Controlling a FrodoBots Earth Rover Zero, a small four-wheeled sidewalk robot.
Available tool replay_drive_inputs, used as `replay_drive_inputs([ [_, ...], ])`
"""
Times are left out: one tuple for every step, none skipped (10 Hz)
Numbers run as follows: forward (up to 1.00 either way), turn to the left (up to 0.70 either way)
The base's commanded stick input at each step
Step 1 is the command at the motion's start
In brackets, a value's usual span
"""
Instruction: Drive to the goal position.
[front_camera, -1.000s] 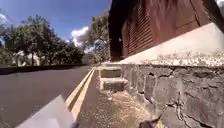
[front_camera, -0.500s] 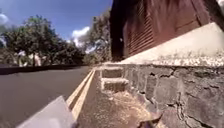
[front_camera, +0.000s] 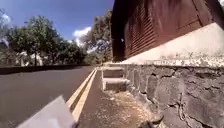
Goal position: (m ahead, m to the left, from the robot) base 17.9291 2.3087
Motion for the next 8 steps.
replay_drive_inputs([
  [0.0, 0.5],
  [0.0, 0.5],
  [0.0, 0.5],
  [0.0, 0.5],
  [0.0, 0.5],
  [0.0, 0.5],
  [0.0, 0.5],
  [0.0, 0.5],
])
